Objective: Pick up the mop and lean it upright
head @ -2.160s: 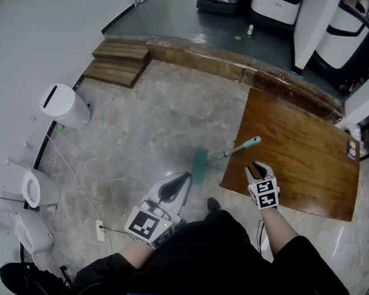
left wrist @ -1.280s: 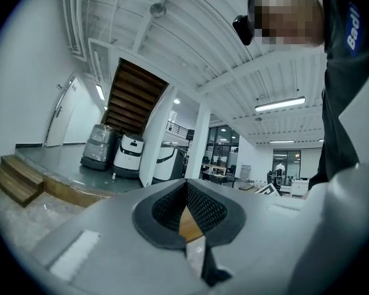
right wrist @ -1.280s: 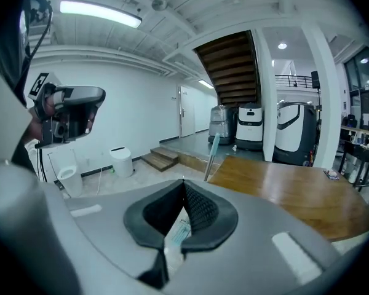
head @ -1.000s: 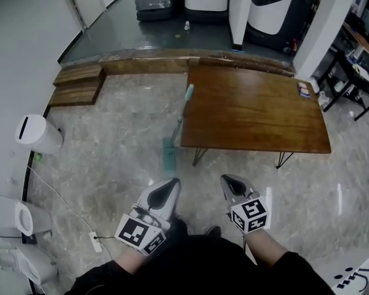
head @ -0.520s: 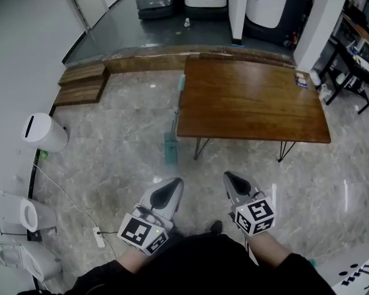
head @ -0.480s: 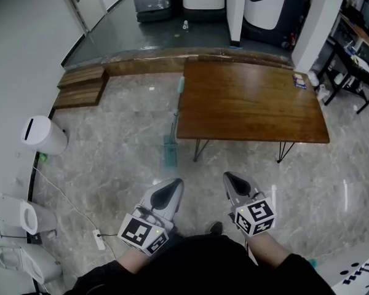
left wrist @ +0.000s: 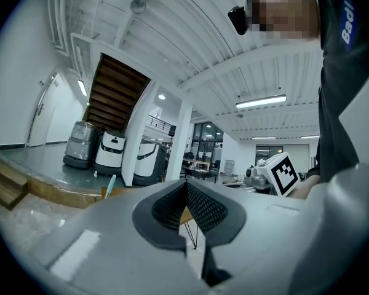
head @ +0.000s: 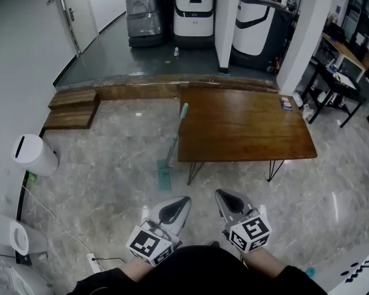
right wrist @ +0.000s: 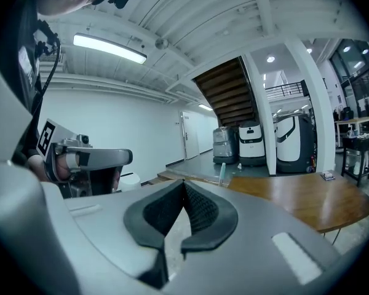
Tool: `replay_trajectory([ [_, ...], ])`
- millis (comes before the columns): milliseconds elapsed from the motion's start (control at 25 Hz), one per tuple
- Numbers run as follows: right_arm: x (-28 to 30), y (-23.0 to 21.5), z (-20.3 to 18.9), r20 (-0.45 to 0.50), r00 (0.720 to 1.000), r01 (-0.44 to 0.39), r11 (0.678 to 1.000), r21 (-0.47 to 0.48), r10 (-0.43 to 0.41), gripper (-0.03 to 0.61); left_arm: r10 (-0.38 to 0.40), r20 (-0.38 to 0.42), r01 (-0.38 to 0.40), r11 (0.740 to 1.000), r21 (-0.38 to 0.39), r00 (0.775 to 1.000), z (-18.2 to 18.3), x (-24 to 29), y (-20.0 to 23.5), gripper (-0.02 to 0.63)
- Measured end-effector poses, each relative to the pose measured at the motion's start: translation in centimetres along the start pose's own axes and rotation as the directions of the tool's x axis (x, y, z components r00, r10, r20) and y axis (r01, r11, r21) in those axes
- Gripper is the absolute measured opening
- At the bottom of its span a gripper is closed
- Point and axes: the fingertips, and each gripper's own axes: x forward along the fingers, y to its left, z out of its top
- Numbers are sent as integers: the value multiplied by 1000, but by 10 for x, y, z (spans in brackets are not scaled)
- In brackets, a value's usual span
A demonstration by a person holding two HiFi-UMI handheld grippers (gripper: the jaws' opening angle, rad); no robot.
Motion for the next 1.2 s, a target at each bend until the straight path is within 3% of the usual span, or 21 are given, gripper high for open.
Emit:
replay_trajectory([
  [400, 9, 36, 8, 9, 1000, -7, 1000, -28, 7, 3, -82, 10, 82, 997, 11, 997, 2, -17, 0, 10],
  [1200, -2, 45, -8, 1, 999, -45, 999, -2, 45, 3, -73, -12, 73, 997, 12, 997, -13, -23, -13, 9],
])
